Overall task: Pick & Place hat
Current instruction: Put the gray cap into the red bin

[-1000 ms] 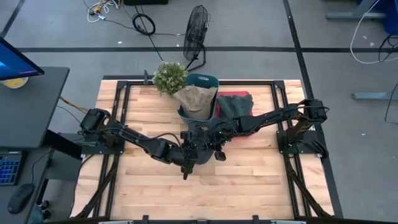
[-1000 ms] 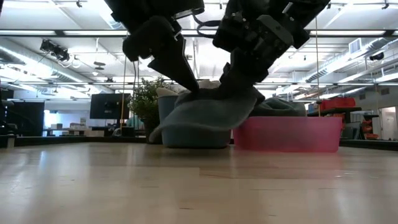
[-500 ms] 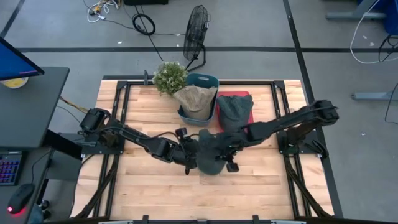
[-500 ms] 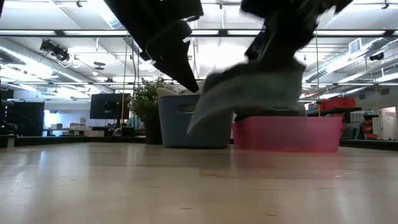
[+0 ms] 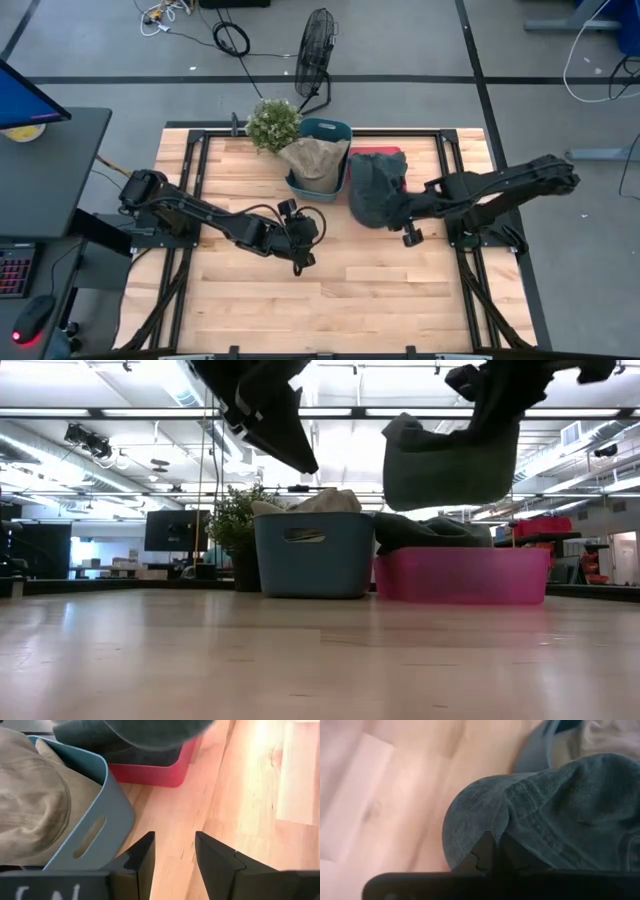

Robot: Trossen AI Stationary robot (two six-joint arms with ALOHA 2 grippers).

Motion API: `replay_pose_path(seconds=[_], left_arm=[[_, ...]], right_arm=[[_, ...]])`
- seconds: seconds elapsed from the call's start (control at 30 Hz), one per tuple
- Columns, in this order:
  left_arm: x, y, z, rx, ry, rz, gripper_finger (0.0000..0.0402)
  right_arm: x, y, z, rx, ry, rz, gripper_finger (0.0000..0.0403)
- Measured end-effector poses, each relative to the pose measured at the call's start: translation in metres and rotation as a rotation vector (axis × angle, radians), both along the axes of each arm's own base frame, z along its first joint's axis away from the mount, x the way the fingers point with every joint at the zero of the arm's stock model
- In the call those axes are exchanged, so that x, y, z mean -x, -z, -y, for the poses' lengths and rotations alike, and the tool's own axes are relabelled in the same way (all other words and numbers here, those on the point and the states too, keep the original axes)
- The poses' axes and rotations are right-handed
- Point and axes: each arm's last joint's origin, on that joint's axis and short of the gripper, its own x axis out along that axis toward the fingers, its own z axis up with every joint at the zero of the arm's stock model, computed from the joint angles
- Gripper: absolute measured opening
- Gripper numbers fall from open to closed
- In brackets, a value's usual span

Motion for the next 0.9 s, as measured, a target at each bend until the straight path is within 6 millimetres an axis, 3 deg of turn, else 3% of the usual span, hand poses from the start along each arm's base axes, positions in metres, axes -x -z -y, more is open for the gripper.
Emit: replay_pose_path(seconds=[0.17, 0.5, 0.7, 0.9], left_arm=[[0.001, 0.001, 0.000, 0.007, 0.008, -0.012, 0.0142], [0.001, 0.001, 0.000, 0.007, 0.009, -0.016, 0.0142], [0.001, 0.002, 0.000, 0.006, 0.009, -0.018, 0.0142], [0.001, 0.002, 0.000, 0.005, 0.009, -0.021, 0.0142]], right_arm=[[0.001, 0.007, 0.016, 0.059, 0.003, -0.038, 0.0005], [0.001, 0.061, 0.046, 0.176, -0.057, -0.105, 0.0004], [0.000, 0.065, 0.057, 0.171, -0.052, -0.103, 0.0004], [0.004, 0.062, 0.061, 0.343, -0.131, -0.150, 0.0004]])
